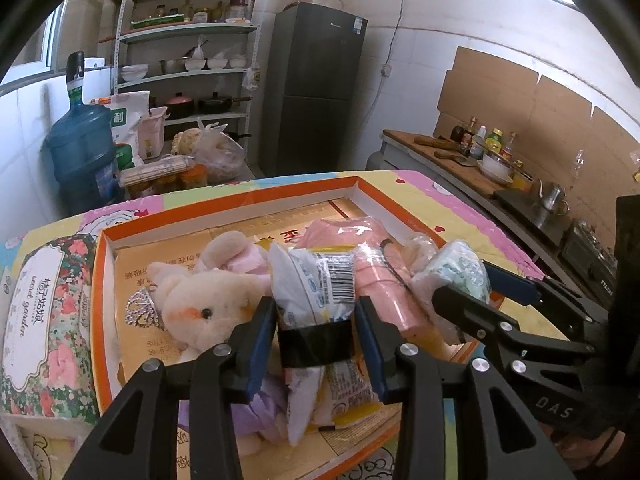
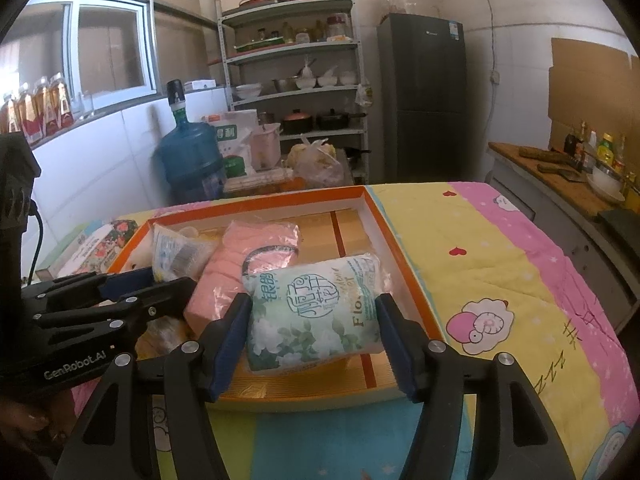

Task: Organize soft objects
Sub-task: 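Lower and release the snack bag and tissue pack into the box with both tools, then move both tools back toward the pile of soft items, then grasp the floral scrunchie with the left tool while the right tool grasps the green bagged sponge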

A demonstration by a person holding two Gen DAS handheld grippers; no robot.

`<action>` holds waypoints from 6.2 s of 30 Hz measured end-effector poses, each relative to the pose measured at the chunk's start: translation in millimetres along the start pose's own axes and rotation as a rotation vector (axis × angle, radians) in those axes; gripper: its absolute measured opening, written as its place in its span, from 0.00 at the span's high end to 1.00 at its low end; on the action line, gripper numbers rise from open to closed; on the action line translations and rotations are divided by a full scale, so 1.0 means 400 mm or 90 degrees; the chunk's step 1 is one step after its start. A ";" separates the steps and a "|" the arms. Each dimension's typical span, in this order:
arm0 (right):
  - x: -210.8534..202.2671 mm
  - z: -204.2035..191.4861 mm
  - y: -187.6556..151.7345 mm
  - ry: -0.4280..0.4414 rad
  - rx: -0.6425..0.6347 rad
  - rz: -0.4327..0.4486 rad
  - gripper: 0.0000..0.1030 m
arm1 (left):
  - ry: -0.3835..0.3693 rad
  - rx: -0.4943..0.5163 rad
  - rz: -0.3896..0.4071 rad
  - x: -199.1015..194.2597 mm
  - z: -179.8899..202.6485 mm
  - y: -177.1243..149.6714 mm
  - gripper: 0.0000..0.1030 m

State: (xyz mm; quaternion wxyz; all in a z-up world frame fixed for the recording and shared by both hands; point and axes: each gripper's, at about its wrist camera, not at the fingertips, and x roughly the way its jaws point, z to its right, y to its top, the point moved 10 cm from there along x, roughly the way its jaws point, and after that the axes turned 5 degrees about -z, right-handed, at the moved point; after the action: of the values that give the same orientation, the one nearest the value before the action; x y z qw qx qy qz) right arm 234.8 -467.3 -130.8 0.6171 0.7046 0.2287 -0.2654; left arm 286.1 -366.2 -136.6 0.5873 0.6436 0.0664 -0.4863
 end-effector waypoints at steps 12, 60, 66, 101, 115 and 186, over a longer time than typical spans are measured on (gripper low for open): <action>-0.001 0.007 -0.005 0.005 0.021 -0.007 0.27 | 0.004 -0.007 0.026 -0.030 -0.007 0.010 0.36; -0.250 -0.206 0.039 0.024 -0.007 0.107 0.27 | 0.080 -0.026 0.175 -0.406 -0.155 -0.024 0.24; -0.274 -0.296 0.025 0.038 -0.018 0.115 0.27 | 0.111 -0.038 0.182 -0.469 -0.217 -0.067 0.24; -0.252 -0.713 -0.087 0.122 -0.134 0.082 0.27 | 0.228 -0.165 0.174 -0.665 -0.608 -0.313 0.24; -0.151 -0.735 -0.124 0.140 -0.148 0.028 0.27 | 0.198 -0.193 0.099 -0.533 -0.625 -0.347 0.24; -0.011 -0.703 -0.135 0.073 -0.192 -0.071 0.63 | 0.112 -0.205 0.085 -0.478 -0.618 -0.344 0.81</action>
State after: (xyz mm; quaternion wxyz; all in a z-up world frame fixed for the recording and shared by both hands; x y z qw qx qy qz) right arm 222.5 -181.2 -140.9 0.6863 0.6041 0.3393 -0.2211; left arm 232.3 -29.1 -137.4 0.7056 0.5842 0.1513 -0.3715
